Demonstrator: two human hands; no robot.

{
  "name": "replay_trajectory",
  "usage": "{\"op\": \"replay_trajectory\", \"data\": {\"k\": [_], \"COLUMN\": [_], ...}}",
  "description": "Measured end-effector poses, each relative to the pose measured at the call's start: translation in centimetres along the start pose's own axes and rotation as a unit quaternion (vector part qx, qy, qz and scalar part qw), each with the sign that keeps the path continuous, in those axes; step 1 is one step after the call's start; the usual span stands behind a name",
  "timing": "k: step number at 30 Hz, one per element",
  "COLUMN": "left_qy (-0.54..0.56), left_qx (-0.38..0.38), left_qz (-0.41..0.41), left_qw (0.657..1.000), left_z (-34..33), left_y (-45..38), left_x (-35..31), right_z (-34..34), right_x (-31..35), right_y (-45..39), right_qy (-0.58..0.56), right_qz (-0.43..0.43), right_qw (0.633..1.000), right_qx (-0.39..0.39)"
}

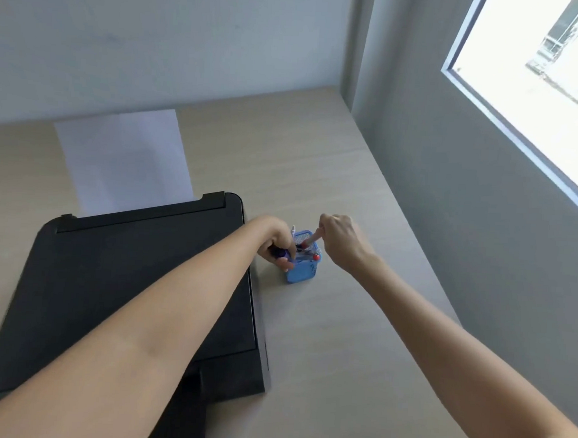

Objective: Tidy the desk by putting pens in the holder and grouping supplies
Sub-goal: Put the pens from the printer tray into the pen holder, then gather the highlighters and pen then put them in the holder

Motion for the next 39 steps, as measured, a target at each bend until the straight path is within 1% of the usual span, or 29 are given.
{"op": "replay_trajectory", "data": {"k": [2, 5, 7, 11, 13, 15, 16, 18, 20, 22, 23, 24, 25, 27, 30, 35, 37, 39], "left_qy": [0.0, -0.004, -0.002, 0.022, 0.008, -0.008, -0.019, -0.035, -0.016, 0.005, 0.014, 0.021, 0.03, 0.044, 0.072, 0.079, 0.097, 0.135], "left_qx": [0.004, -0.017, -0.036, -0.012, -0.014, -0.042, -0.066, -0.133, -0.19, -0.242, -0.251, -0.25, -0.254, -0.238, -0.232, -0.189, -0.185, -0.198], "left_qz": [0.029, 0.044, 0.041, 0.022, 0.012, 0.002, -0.013, -0.07, -0.136, -0.188, -0.211, -0.229, -0.234, -0.23, -0.165, -0.025, 0.014, 0.047], "left_qw": [1.0, 0.999, 0.999, 0.999, 1.0, 0.999, 0.998, 0.988, 0.972, 0.952, 0.945, 0.941, 0.938, 0.943, 0.956, 0.978, 0.978, 0.97], "left_z": [-0.2, 0.1, 0.4, 0.7, 1.2, 2.1, 2.7, 4.1, 5.1, 5.3, 5.2, 4.9, 4.3, 2.8, 0.3, -6.1, -9.1, -11.5], "left_y": [-0.8, -1.3, -1.2, 0.5, 2.1, 4.3, 5.6, 8.4, 11.7, 15.9, 17.8, 19.5, 21.3, 23.4, 24.4, 21.9, 19.8, 17.6], "left_x": [-0.1, -0.3, -0.7, -1.4, -1.3, -1.0, -0.8, 0.2, 0.5, 4.3, 6.0, 7.8, 11.4, 17.7, 28.6, 44.9, 49.7, 53.2], "right_z": [-0.5, -1.5, -2.3, -2.3, -1.5, -0.2, 0.6, 1.6, 3.4, 3.4, 3.5, 3.6, 2.3, 0.5, -3.8, -13.6, -18.6, -24.1], "right_x": [0.0, -0.4, -0.9, -1.4, -1.2, -0.5, 0.3, 2.6, 4.4, 8.5, 10.1, 12.0, 14.8, 19.4, 26.3, 35.5, 37.5, 38.1], "right_y": [-0.4, -0.9, -1.0, -0.3, 0.0, 0.2, 0.4, 0.9, 1.0, 2.1, 2.5, 3.3, 4.4, 6.7, 10.5, 17.2, 19.6, 21.3], "right_qy": [0.012, 0.03, 0.027, 0.016, 0.034, 0.047, 0.05, 0.038, 0.014, -0.025, -0.044, -0.057, -0.075, -0.101, -0.125, -0.156, -0.149, -0.13], "right_qz": [0.001, 0.0, 0.006, 0.014, 0.01, 0.011, 0.012, 0.028, 0.039, 0.079, 0.097, 0.112, 0.145, 0.191, 0.248, 0.341, 0.341, 0.289], "right_qw": [1.0, 0.998, 0.997, 0.996, 0.998, 0.999, 0.999, 0.998, 0.997, 0.994, 0.991, 0.988, 0.984, 0.975, 0.961, 0.922, 0.916, 0.923], "right_qx": [0.022, 0.05, 0.066, 0.082, 0.06, 0.019, -0.001, -0.03, -0.062, -0.076, -0.083, -0.084, -0.074, -0.057, -0.014, 0.094, 0.15, 0.218]}}
Point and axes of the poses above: each hand's wrist, its own y-axis away from the middle knuckle, its own z-axis out of the back of the hand, x = y × z, the point moved 7 cm from there along -y, towards the middle knuckle, and after that the axes turned 13 degrees about -y, right-handed, at the moved point
